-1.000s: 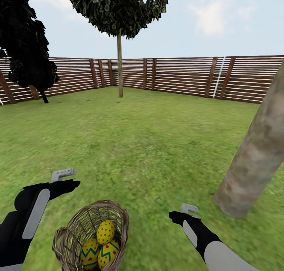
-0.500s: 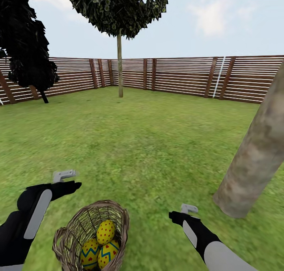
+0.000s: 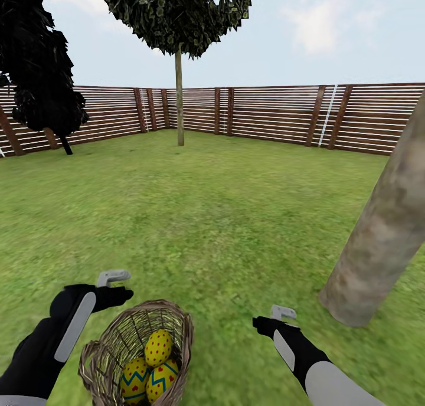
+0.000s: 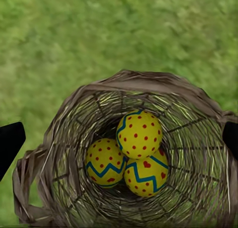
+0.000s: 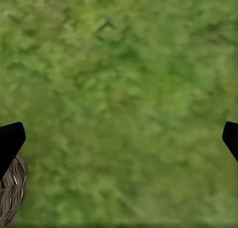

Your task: Take the three Easter eggs out of the wicker basket on the lawn in the garden, then place them on the lawn next to a single tree (choose any tree) so that all three eggs are next to the same tree and none are left in the basket.

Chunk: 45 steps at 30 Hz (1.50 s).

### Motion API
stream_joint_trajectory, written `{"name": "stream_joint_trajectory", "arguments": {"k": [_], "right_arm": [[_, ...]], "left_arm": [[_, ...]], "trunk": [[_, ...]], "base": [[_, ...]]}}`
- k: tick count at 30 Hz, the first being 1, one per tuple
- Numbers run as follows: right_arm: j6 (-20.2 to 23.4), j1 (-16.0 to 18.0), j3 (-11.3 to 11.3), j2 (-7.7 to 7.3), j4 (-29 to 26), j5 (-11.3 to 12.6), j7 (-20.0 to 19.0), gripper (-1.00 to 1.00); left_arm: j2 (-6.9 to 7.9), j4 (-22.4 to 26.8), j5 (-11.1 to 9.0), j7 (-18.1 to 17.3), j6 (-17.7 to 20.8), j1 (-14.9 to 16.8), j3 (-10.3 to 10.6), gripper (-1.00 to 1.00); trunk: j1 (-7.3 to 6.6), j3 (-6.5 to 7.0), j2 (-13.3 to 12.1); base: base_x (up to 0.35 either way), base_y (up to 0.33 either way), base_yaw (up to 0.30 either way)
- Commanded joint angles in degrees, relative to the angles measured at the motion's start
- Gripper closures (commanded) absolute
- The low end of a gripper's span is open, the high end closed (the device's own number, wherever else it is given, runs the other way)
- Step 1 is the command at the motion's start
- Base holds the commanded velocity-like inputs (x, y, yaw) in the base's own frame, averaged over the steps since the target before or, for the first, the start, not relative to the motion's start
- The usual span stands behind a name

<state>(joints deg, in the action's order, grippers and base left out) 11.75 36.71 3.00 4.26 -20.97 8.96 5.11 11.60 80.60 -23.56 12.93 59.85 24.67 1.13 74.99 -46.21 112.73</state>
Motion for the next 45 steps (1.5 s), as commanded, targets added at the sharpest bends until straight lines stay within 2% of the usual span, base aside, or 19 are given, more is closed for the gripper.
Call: {"name": "stream_joint_trajectory", "arguments": {"k": [1, 11, 28, 34, 40, 45], "right_arm": [[0.3, 0.0, 0.2, 0.05, -0.1, 0.3, 0.2, -1.00], [0.3, 0.0, 0.2, 0.09, -0.1, 0.3, 0.2, -1.00], [0.3, 0.0, 0.2, 0.13, -0.1, 0.3, 0.2, -1.00], [0.3, 0.0, 0.2, 0.14, -0.1, 0.3, 0.2, -1.00], [0.3, 0.0, 0.2, 0.14, -0.1, 0.3, 0.2, -1.00], [0.3, 0.0, 0.2, 0.14, -0.1, 0.3, 0.2, -1.00]], "left_arm": [[0.05, -0.4, -0.6, 0.6, 0.1, 0.1, 0.3, -1.00], [0.01, -5.8, -0.7, 0.6, 0.1, 1.8, 1.3, -1.00], [0.01, -8.5, -0.9, 0.5, 0.1, 2.7, 1.4, -1.00], [-0.11, -12.6, -0.8, 0.5, 0.1, 4.2, 1.4, -1.00], [-0.34, -19.0, -0.5, 0.6, 0.1, 7.4, 2.1, -1.00], [-0.43, -21.1, -0.5, 0.6, 0.1, 8.5, 2.7, -1.00]], "trunk": [[-0.01, -0.05, 0.0], [-0.01, -0.05, 0.0], [-0.01, -0.05, 0.0], [-0.01, -0.05, 0.0], [-0.01, -0.05, 0.0], [-0.01, -0.05, 0.0]], "base": [[0.000, 0.000, 0.000], [0.000, 0.000, 0.000], [0.000, 0.000, 0.000], [0.000, 0.000, 0.000], [0.000, 0.000, 0.000], [0.000, 0.000, 0.000]]}}
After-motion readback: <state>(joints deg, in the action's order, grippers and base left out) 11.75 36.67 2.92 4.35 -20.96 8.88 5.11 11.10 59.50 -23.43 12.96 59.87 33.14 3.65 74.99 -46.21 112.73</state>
